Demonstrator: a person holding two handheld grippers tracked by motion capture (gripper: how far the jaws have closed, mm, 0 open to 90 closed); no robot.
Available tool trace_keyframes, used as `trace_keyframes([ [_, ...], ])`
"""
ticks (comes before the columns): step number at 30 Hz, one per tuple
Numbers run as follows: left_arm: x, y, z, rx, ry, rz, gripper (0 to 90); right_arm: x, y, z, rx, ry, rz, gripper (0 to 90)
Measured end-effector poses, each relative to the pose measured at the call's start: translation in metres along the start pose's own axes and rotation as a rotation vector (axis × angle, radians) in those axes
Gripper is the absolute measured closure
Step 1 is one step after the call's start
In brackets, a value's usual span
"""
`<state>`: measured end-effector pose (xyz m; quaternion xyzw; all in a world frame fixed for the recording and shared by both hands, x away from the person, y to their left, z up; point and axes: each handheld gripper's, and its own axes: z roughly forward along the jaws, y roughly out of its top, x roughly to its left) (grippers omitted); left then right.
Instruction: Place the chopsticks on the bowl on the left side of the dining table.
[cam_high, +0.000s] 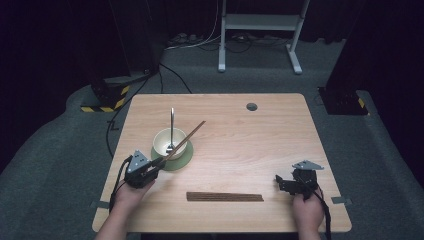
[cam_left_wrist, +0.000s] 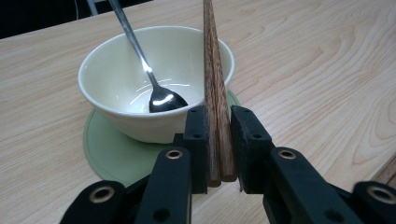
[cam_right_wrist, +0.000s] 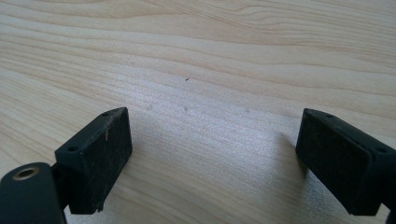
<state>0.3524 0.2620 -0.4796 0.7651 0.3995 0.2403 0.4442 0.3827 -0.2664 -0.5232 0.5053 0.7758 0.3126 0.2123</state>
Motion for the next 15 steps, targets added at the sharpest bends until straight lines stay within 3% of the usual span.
trace_keyframes([
  [7, 0.0005, -0.0003, 0.0006, 0.004, -0.002, -0.003, 76.1, 0.0, 0.0, 0.0, 0.0, 0.0, 0.0, 10.6],
  [15, 0.0029, -0.0004, 0.0003, 0.005, 0.008, -0.02, 67.0, 0.0, 0.0, 0.0, 0.0, 0.0, 0.0, 10.6],
])
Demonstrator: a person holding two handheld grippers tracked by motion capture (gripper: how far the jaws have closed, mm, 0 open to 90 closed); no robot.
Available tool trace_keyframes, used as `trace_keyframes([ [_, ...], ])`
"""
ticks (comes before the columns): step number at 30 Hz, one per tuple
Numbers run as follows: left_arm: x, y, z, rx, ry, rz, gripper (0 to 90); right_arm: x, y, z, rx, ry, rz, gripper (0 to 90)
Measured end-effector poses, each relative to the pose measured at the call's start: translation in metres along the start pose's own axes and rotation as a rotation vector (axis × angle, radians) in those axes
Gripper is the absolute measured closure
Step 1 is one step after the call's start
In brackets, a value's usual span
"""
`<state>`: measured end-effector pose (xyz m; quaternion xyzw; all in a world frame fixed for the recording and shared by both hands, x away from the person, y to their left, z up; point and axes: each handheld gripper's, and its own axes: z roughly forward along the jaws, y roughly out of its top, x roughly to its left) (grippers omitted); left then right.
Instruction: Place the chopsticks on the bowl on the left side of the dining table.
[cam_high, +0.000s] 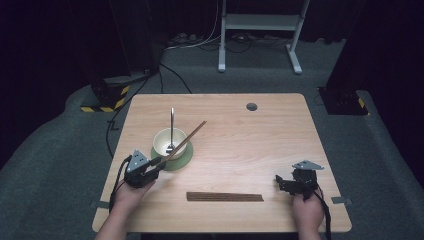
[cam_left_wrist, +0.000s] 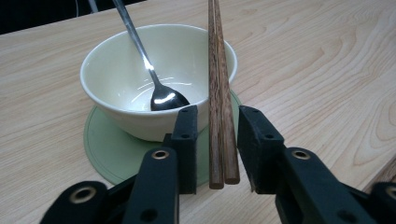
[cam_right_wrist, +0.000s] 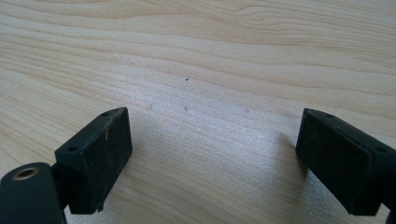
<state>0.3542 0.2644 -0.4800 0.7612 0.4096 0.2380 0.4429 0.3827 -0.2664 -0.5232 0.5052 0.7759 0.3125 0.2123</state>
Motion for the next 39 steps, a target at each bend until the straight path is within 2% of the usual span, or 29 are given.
trace_keyframes([
  [10, 0.006, -0.001, -0.001, 0.001, 0.044, -0.032, 63.8, 0.0, 0.0, 0.0, -0.001, 0.0, 0.001, 10.7],
  [11, 0.003, -0.001, 0.002, -0.037, 0.053, -0.089, 63.8, 0.0, 0.0, 0.0, 0.001, -0.001, 0.003, 10.7],
  [14, 0.007, -0.001, 0.001, -0.031, 0.06, -0.082, 63.5, 0.0, 0.0, 0.0, 0.001, -0.001, 0.003, 10.7],
  [15, 0.008, -0.002, 0.001, -0.027, 0.068, -0.089, 62.9, 0.0, 0.0, 0.0, 0.0, -0.001, -0.002, 10.6],
  [17, 0.012, -0.001, -0.002, -0.009, 0.087, -0.075, 59.7, 0.0, 0.0, 0.0, 0.0, -0.001, -0.002, 10.6],
  [19, 0.014, -0.001, -0.004, -0.019, 0.091, -0.101, 56.8, 0.0, 0.0, 0.0, 0.0, -0.001, -0.002, 10.6],
  [20, 0.015, -0.001, -0.005, -0.024, 0.09, -0.101, 55.4, 0.0, 0.0, 0.0, -0.001, -0.001, -0.004, 10.6],
  [23, 0.014, -0.001, -0.007, -0.035, 0.08, -0.111, 51.1, 0.0, 0.0, 0.0, 0.0, 0.002, -0.001, 10.6],
  [27, 0.013, -0.002, -0.005, -0.011, 0.075, -0.113, 47.0, 0.0, 0.0, 0.0, 0.001, 0.004, 0.001, 10.6],
  [30, 0.01, -0.002, -0.002, 0.015, 0.074, -0.084, 45.2, 0.0, 0.001, 0.0, 0.001, 0.004, -0.003, 10.0],
  [33, 0.008, -0.003, 0.002, 0.019, 0.083, -0.081, 45.0, 0.001, 0.001, 0.001, 0.008, 0.003, 0.012, 10.5],
  [34, 0.009, -0.003, 0.001, 0.038, 0.082, -0.07, 45.0, 0.001, 0.001, 0.0, 0.006, -0.008, 0.016, 12.3],
  [35, 0.01, -0.003, 0.001, 0.042, 0.081, -0.078, 45.0, 0.002, 0.002, 0.0, 0.016, -0.01, 0.023, 12.8],
  [36, 0.01, -0.003, 0.002, 0.03, 0.085, -0.09, 45.1, 0.002, 0.004, 0.0, 0.025, -0.012, 0.015, 12.5],
  [37, 0.012, -0.003, 0.001, 0.043, 0.084, -0.08, 45.1, 0.003, 0.006, 0.0, 0.029, -0.024, 0.007, 12.5],
  [39, 0.013, -0.004, 0.002, 0.036, 0.092, -0.085, 45.3, 0.007, 0.011, -0.003, 0.036, -0.043, -0.015, 12.5],
])
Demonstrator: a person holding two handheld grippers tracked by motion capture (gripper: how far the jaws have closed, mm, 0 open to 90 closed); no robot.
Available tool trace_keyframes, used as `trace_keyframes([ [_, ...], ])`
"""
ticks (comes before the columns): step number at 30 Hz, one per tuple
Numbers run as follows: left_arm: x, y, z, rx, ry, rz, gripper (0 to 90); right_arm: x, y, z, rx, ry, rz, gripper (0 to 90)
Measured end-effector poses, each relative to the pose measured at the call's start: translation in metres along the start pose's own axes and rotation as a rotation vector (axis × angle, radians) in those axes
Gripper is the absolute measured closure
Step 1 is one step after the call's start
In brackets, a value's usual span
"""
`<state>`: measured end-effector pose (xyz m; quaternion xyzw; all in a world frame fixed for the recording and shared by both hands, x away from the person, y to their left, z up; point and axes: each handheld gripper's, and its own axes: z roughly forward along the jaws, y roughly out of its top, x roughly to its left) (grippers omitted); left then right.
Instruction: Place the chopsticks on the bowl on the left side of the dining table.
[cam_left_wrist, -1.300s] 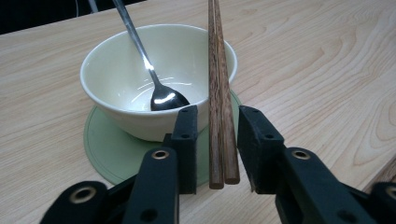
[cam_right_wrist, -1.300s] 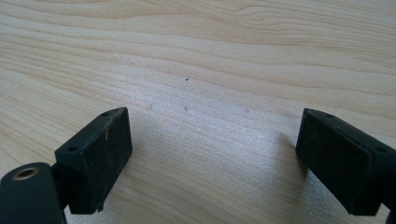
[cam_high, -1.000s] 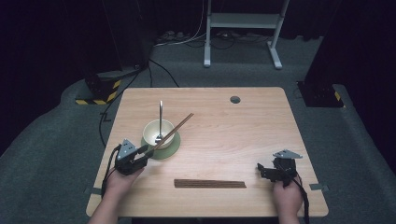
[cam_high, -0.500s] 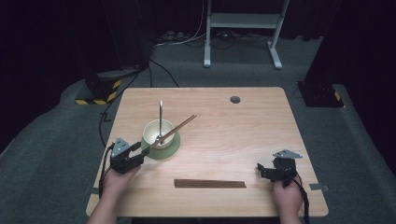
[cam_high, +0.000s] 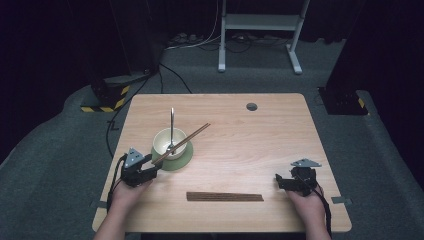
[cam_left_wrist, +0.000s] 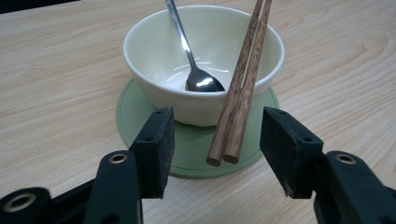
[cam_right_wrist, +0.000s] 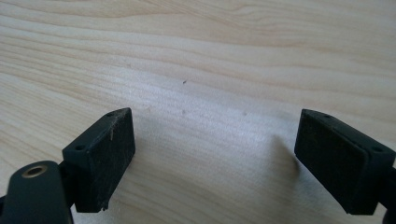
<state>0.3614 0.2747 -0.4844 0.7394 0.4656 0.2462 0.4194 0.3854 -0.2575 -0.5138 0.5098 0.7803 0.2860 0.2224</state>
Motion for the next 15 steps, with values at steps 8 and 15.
trace_keyframes([
  [8, 0.004, 0.0, 0.0, 0.007, 0.012, -0.013, 45.8, 0.021, 0.029, -0.01, -0.077, 0.045, -0.015, 12.5],
  [15, 0.012, 0.0, 0.0, 0.002, 0.025, -0.059, 46.6, 0.049, 0.05, -0.007, -0.09, 0.091, -0.027, 13.2],
])
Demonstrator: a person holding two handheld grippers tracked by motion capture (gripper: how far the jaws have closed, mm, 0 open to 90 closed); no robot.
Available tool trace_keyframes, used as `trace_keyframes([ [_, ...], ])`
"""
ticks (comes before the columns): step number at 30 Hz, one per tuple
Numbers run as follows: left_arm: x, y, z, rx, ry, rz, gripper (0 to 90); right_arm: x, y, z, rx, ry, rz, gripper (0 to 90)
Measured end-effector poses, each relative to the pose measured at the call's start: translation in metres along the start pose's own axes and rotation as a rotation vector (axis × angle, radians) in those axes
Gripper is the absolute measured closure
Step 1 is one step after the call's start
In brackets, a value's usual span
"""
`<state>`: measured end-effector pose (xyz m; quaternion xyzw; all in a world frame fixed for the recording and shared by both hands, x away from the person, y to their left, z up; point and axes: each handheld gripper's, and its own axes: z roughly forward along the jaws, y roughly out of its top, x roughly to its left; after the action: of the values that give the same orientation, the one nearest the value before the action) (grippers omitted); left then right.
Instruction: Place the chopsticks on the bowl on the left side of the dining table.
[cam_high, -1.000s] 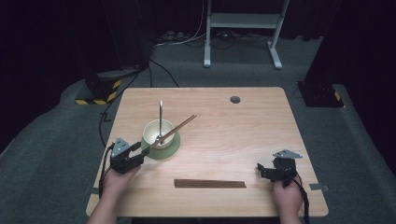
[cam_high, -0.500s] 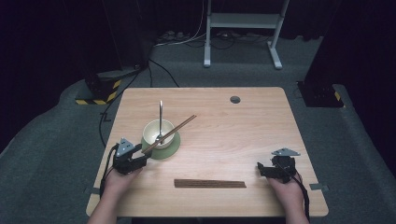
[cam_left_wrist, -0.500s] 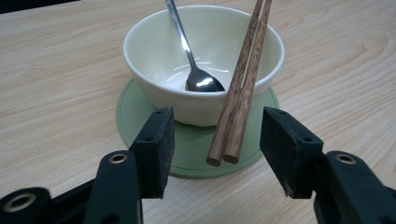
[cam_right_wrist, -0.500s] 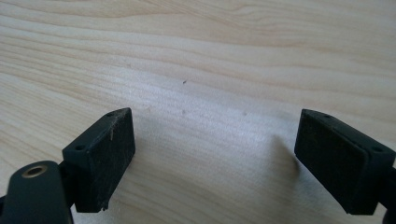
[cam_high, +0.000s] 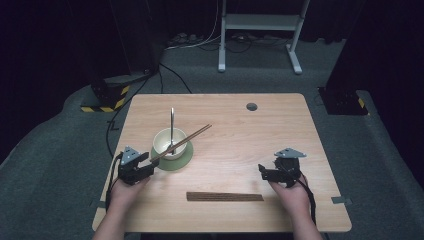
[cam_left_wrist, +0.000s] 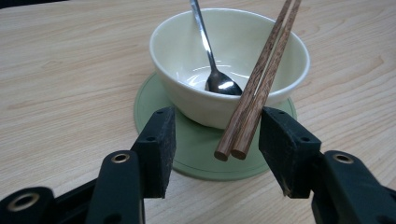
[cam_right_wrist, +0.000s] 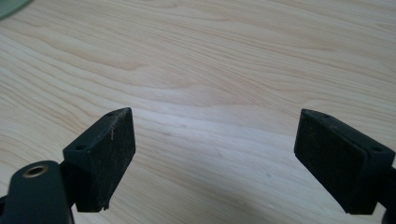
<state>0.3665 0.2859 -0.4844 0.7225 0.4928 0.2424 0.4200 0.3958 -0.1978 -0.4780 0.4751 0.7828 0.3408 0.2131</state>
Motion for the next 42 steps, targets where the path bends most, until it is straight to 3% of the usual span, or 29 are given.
trace_keyframes([
  [6, 0.002, 0.0, 0.003, -0.006, -0.001, -0.03, 47.1, 0.024, 0.011, 0.007, -0.025, 0.022, -0.045, 17.1],
  [8, 0.003, 0.001, 0.004, -0.009, 0.0, -0.017, 47.0, 0.032, 0.013, 0.009, -0.036, 0.016, -0.054, 19.8],
  [16, 0.008, 0.002, 0.004, -0.009, 0.012, -0.048, 47.4, 0.054, 0.018, 0.015, -0.082, 0.037, -0.08, 23.5],
  [24, 0.002, 0.007, 0.009, 0.053, 0.077, -0.028, 47.2, 0.063, 0.021, 0.017, -0.128, 0.082, -0.109, 25.9],
  [31, 0.005, 0.014, 0.01, 0.053, 0.099, -0.065, 47.3, 0.073, 0.024, 0.02, -0.124, 0.118, -0.127, 28.8],
  [33, 0.004, 0.017, 0.01, 0.065, 0.109, -0.049, 47.3, 0.077, 0.026, 0.02, -0.118, 0.122, -0.136, 29.1],
  [37, 0.005, 0.019, 0.012, 0.069, 0.112, -0.053, 47.2, 0.082, 0.03, 0.022, -0.122, 0.125, -0.144, 29.0],
  [42, 0.007, 0.018, 0.012, 0.036, 0.127, -0.065, 47.0, 0.088, 0.036, 0.022, -0.132, 0.12, -0.153, 29.8],
])
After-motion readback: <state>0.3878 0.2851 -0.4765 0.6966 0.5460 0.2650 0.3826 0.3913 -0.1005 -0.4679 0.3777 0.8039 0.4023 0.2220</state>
